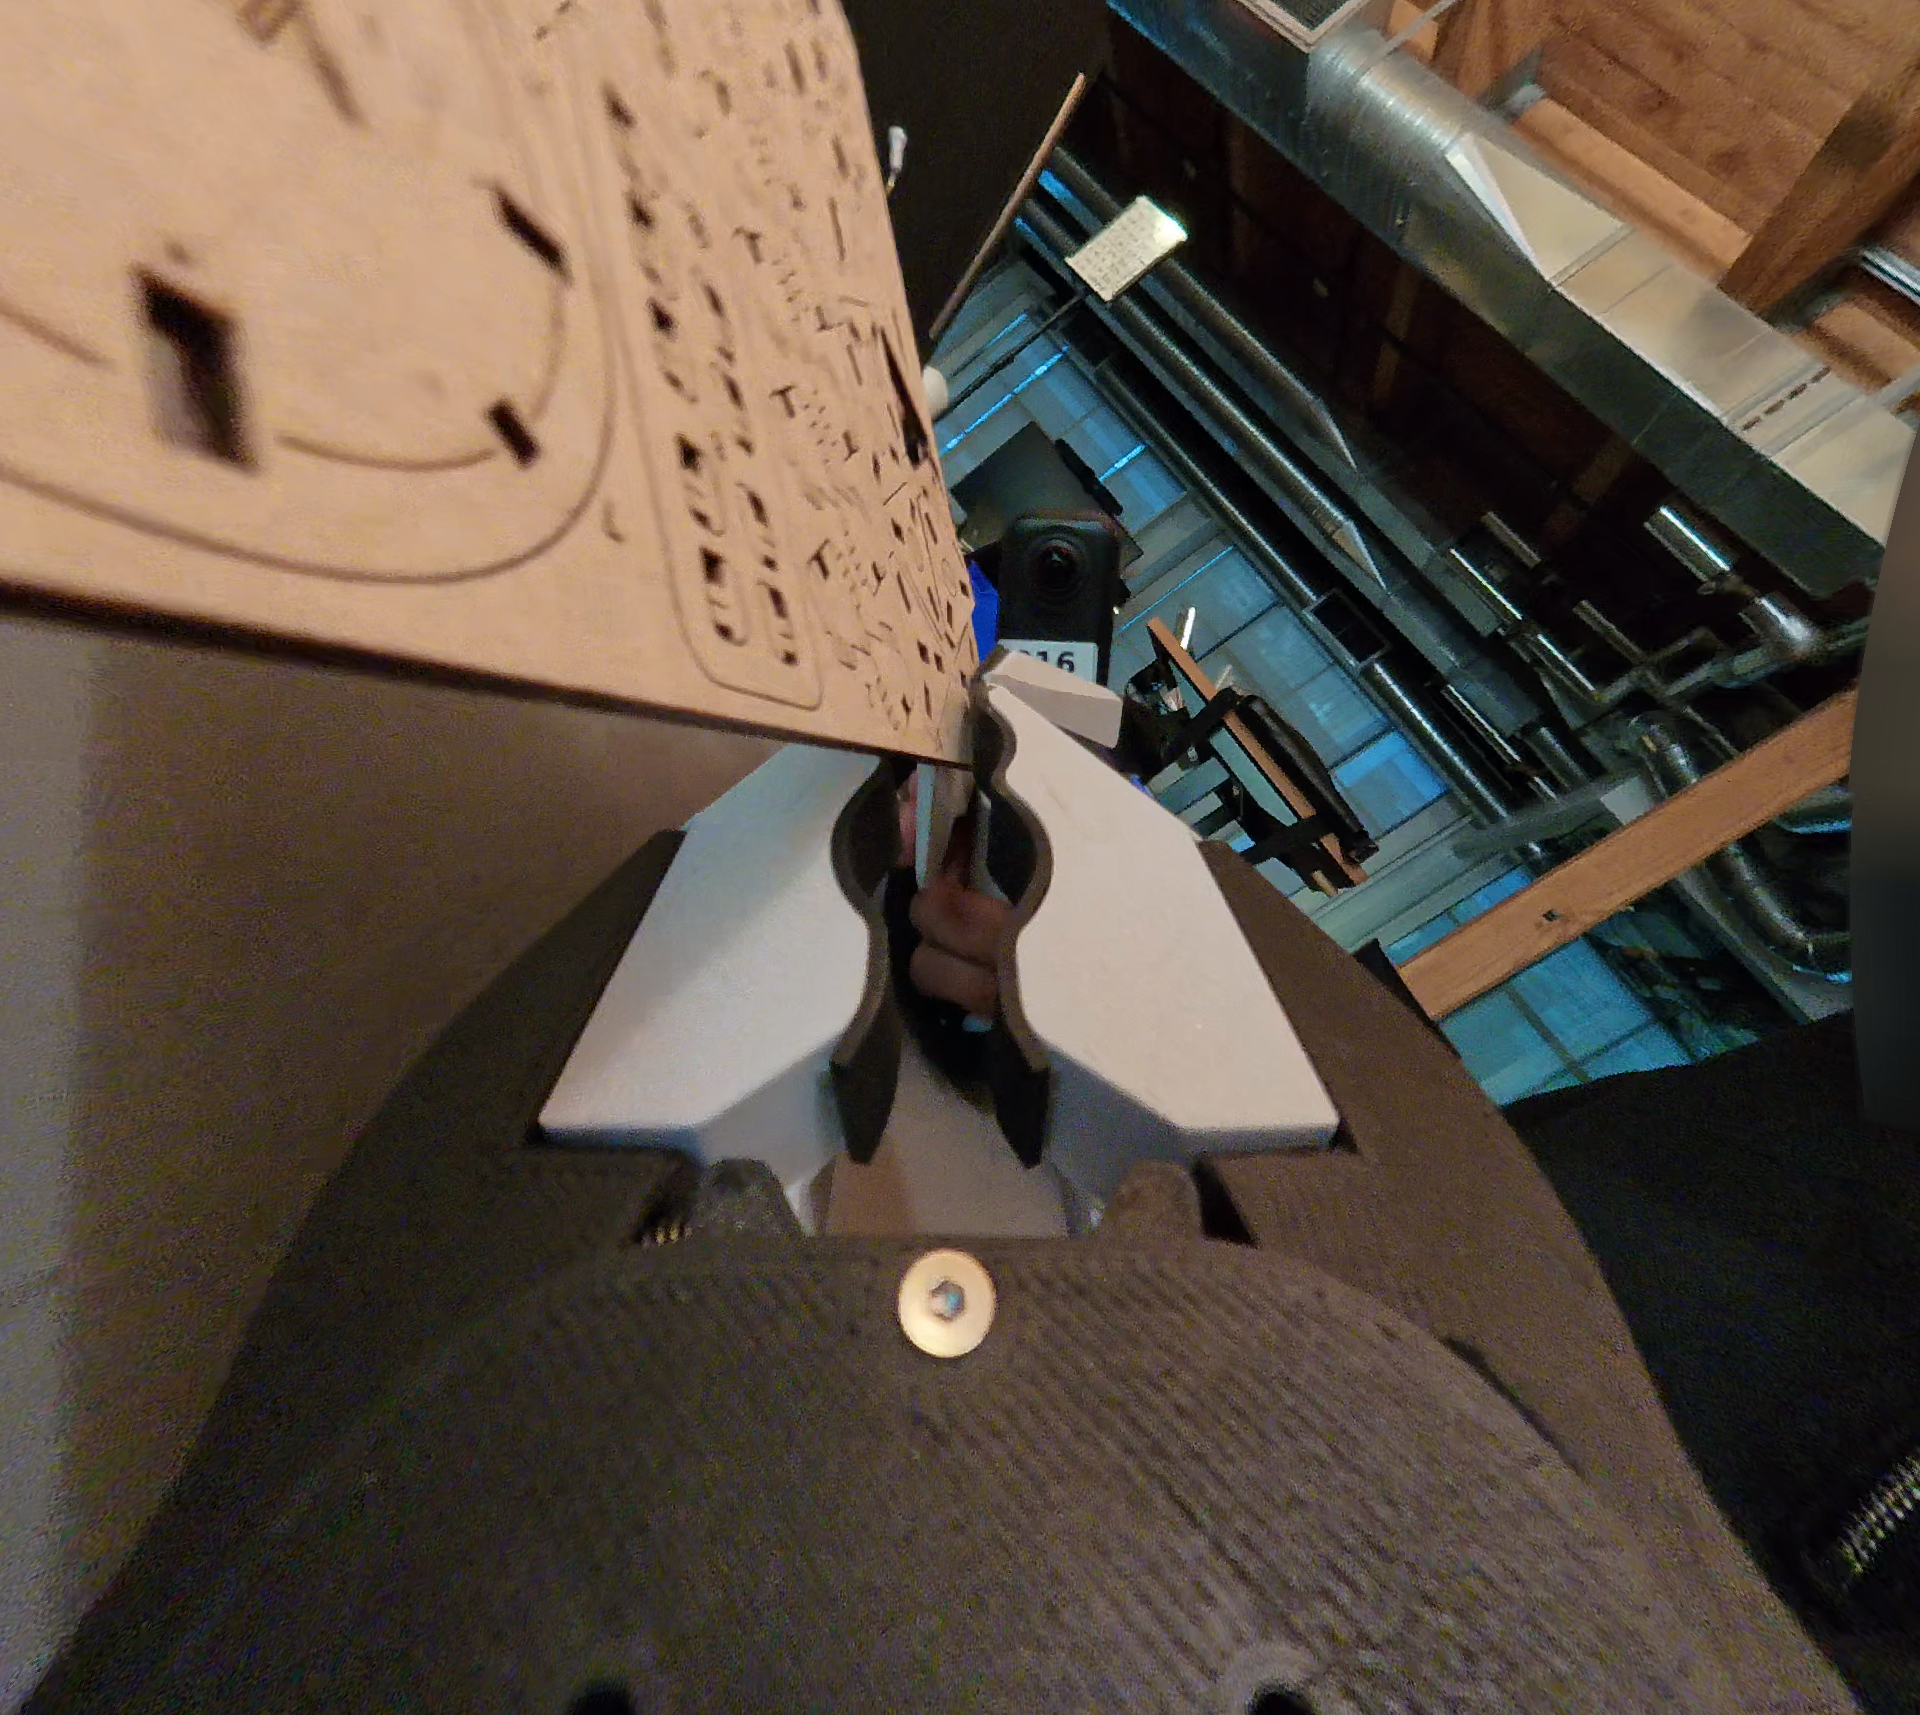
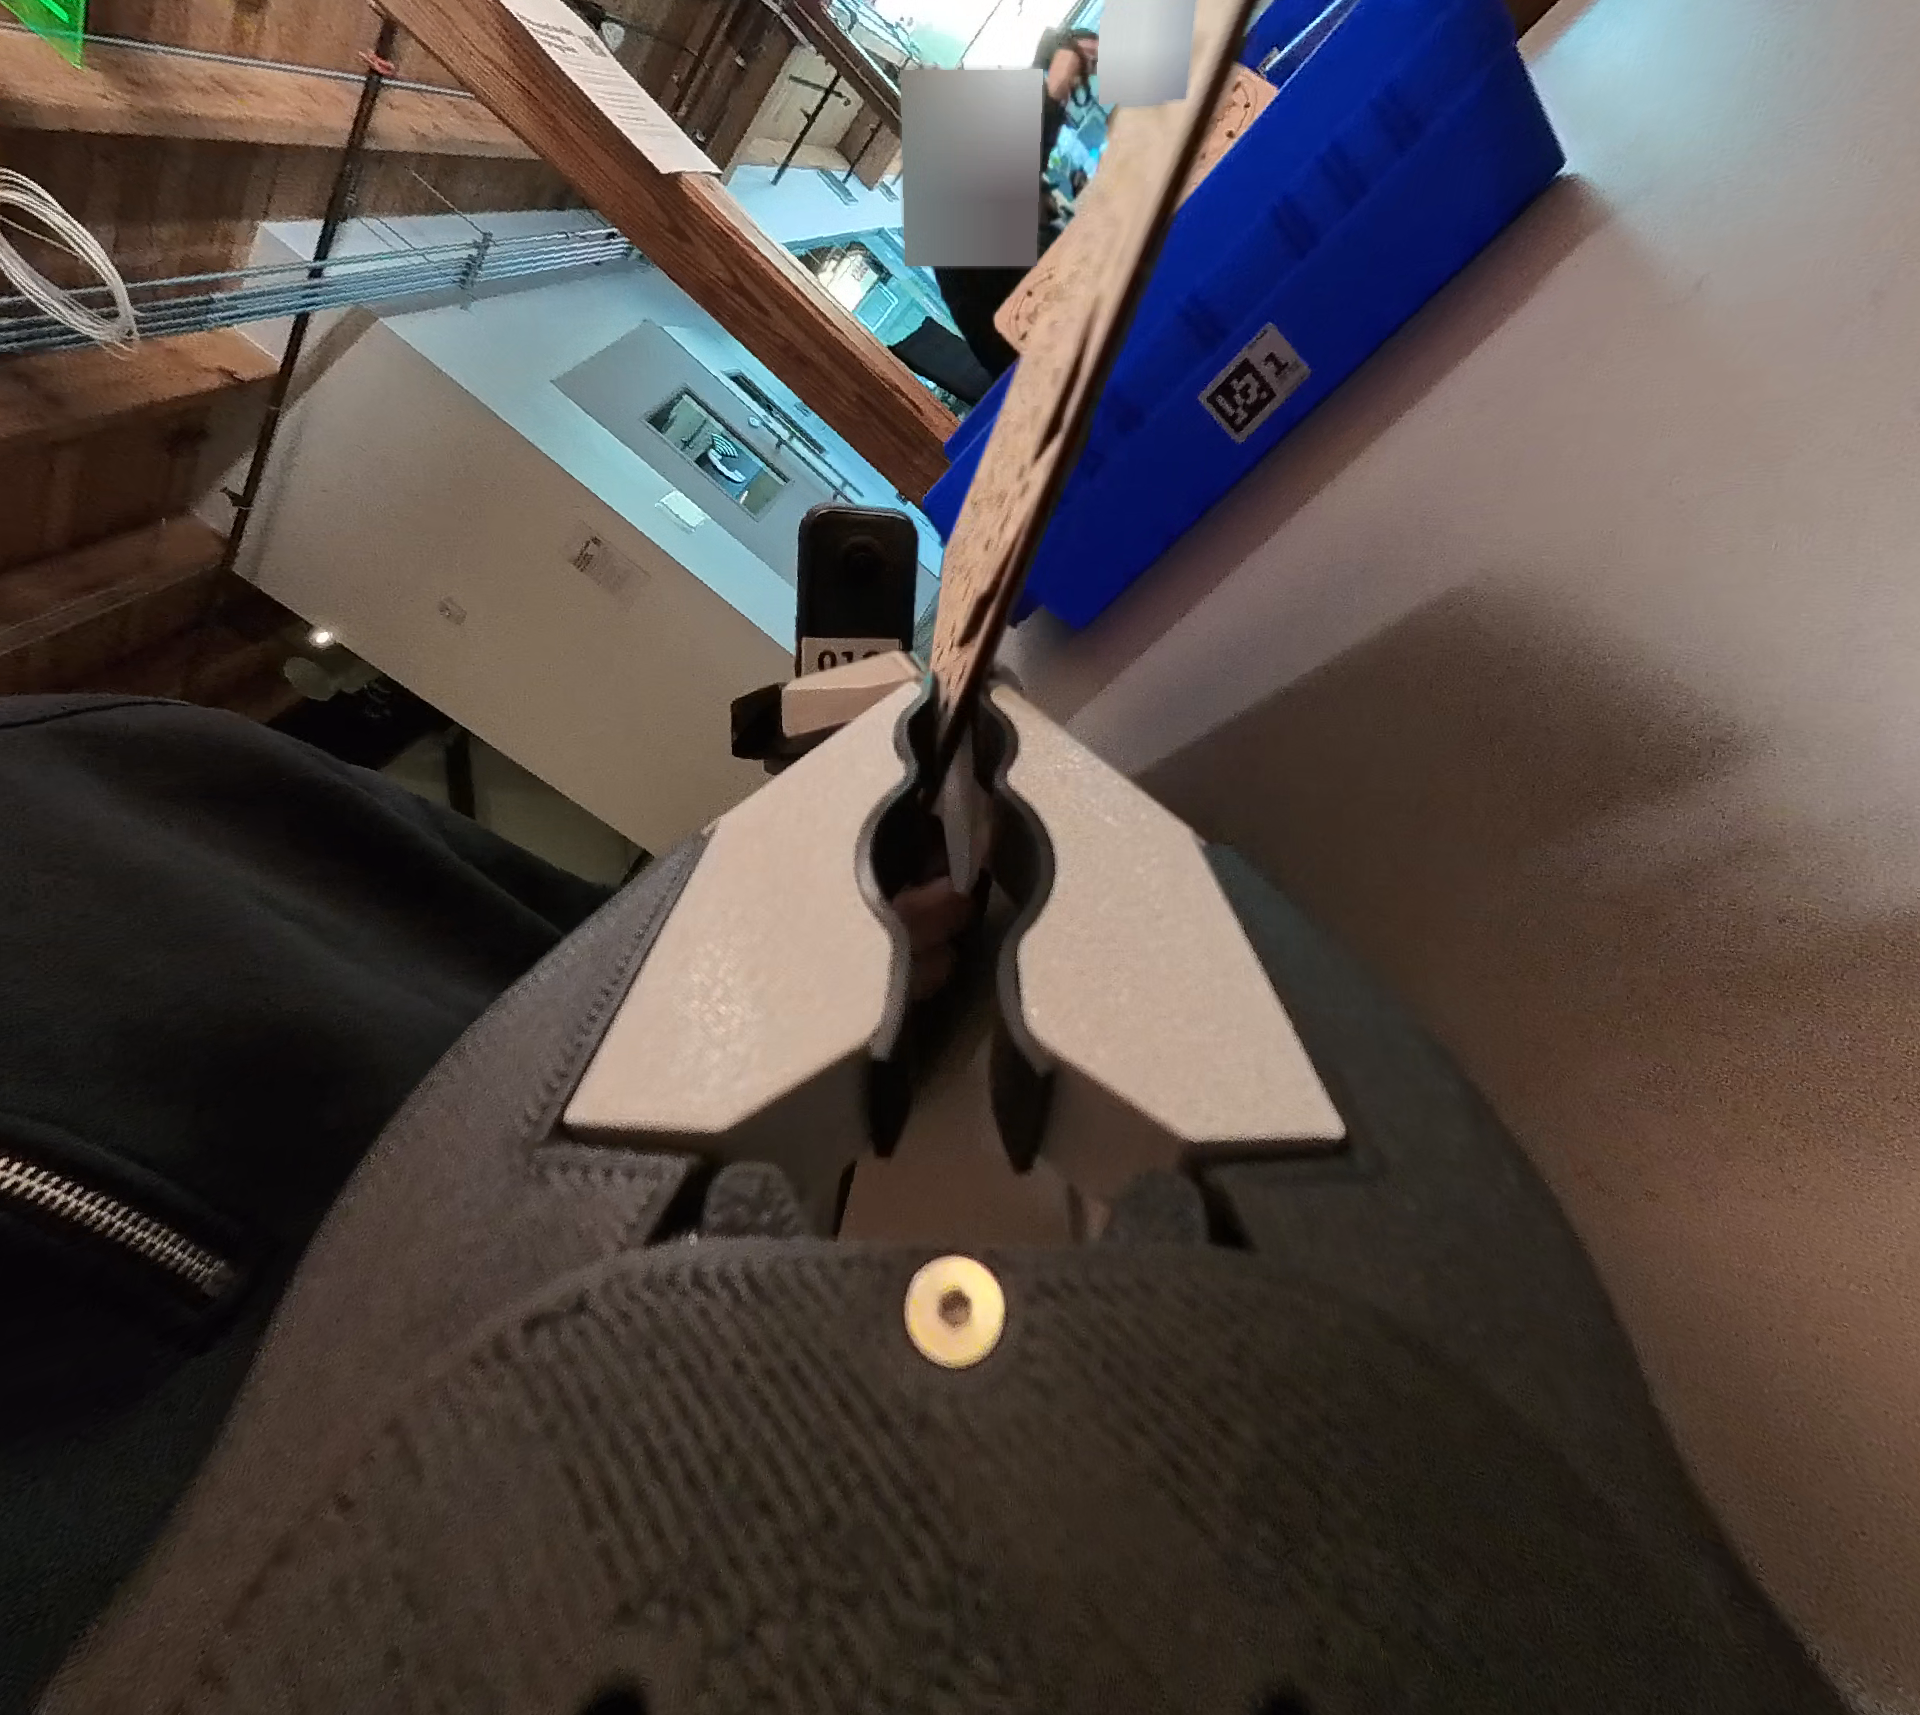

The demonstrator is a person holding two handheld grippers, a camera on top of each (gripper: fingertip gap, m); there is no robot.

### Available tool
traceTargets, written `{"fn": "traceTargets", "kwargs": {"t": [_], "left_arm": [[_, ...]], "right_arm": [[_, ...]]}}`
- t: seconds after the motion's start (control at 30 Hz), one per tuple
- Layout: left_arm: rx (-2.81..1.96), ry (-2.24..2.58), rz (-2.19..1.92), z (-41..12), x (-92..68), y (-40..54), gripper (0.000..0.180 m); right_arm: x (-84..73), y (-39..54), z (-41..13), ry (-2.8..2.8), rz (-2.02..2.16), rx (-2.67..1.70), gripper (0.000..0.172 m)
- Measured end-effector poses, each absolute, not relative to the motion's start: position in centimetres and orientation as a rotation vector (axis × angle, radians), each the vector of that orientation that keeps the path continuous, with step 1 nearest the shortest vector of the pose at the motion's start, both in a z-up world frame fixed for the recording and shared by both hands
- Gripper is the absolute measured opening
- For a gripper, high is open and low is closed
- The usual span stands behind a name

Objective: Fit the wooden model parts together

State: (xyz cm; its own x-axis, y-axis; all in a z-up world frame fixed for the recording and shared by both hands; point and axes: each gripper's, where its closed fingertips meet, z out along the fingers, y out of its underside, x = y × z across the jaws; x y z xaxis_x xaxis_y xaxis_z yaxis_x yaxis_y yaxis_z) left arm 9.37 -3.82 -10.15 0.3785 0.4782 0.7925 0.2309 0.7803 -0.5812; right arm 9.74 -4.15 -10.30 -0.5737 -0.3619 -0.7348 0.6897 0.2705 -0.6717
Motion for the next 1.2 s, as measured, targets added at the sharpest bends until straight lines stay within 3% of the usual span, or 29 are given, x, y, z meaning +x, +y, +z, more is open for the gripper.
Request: {"fn": "traceTargets", "kwargs": {"t": [0.23,0.37,1.2], "left_arm": [[-0.657,-1.194,0.162,-10.02,9.37,-4.33,0.01],[-0.63,-1.17,0.118,-9.77,9.55,-4.44,0.001],[-0.689,-1.163,0.234,-9.39,9.97,-4.12,0.0]], "right_arm": [[9.66,-3.92,-10.07,1.651,-1.496,0.286,0.004],[9.52,-3.84,-9.93,1.635,-1.506,0.281,0.004],[9.78,-4.18,-9.85,1.557,-1.438,0.316,0.003]]}}
